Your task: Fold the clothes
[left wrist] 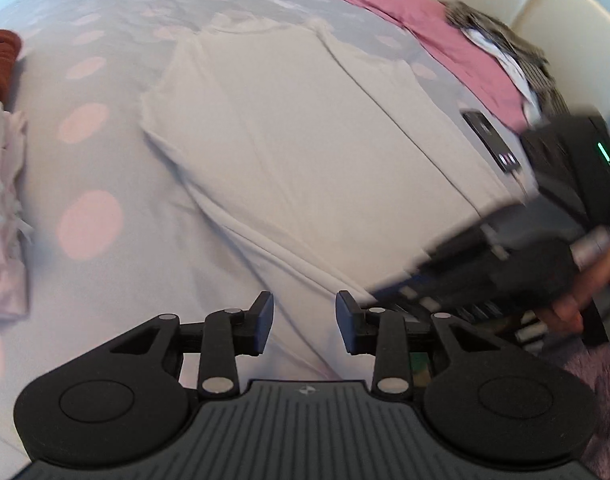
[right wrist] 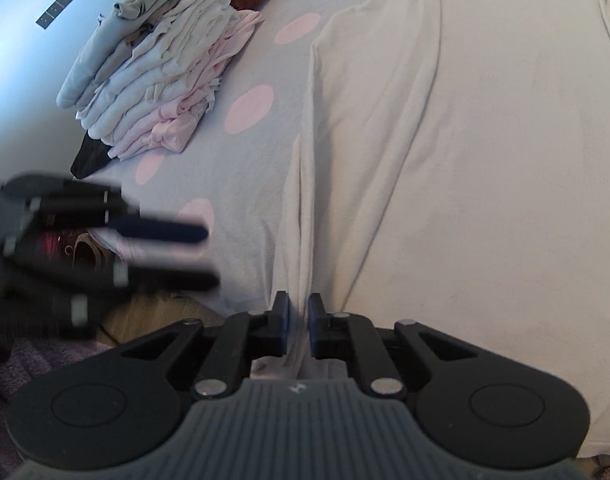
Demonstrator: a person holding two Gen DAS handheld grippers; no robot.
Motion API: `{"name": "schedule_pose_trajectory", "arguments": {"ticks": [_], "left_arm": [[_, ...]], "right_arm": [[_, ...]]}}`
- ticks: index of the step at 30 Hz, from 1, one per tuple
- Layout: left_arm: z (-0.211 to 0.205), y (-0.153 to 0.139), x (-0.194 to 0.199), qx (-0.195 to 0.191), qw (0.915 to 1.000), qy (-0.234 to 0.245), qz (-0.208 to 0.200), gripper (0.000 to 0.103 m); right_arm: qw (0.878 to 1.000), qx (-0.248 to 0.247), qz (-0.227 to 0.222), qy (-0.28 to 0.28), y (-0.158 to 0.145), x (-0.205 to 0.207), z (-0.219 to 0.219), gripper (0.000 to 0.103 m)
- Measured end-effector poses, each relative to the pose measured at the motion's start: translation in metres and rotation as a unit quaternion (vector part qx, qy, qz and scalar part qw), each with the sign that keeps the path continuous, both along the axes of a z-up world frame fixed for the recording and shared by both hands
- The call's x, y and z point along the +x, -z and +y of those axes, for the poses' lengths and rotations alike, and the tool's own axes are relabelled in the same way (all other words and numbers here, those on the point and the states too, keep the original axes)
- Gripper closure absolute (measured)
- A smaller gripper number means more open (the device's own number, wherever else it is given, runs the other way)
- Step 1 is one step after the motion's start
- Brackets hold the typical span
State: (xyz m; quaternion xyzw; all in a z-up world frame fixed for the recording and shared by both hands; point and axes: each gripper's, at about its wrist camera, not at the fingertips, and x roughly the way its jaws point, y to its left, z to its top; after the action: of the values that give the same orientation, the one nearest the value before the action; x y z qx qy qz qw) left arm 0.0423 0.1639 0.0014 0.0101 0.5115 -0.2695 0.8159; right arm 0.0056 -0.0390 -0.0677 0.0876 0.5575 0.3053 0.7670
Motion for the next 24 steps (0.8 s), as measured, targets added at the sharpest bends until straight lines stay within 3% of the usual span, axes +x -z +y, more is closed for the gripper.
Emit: {"name": "schedule_pose_trajectory", "arguments": {"ticks": [5,11,15,19,21,23,24], "left_arm": [[0.025,0.004,0.062,-0.037,0.9959,-0.082,-0.012,0.071],[0.041,0.033,0.137,-0.055,0.9830,-0.175,-0.007,0.071],[0.034,0.056,0.175,-0.008,0.9840,-0.178,-0.008,0.071],[0.027,0.060,0.189,-0.041,0.9845,-0.171,-0.007,0.071],[0.020,0.059,0.195,-0.032,0.9854,-0.167,-0.011,0.071],[0.016,0.060,0.202,-0.025,0.9857,-0.166,-0.010,0.082],[0.017,0.059,0.204,-0.030,0.9852,-0.169,-0.009,0.093]], "right_arm": [[1.000,0.011,0.009,0.013,-0.003,-0.002,-0.026,0.092],[0.999,0.033,0.020,0.028,0.001,0.002,-0.042,0.092],[0.999,0.043,0.025,0.018,0.001,0.001,-0.042,0.092],[0.998,0.050,0.023,0.010,-0.001,0.000,-0.043,0.092],[0.998,0.051,0.024,0.010,-0.001,-0.001,-0.043,0.092],[0.998,0.059,0.027,0.010,0.000,-0.001,-0.044,0.092],[0.998,0.063,0.027,0.009,0.000,-0.002,-0.045,0.092]]}}
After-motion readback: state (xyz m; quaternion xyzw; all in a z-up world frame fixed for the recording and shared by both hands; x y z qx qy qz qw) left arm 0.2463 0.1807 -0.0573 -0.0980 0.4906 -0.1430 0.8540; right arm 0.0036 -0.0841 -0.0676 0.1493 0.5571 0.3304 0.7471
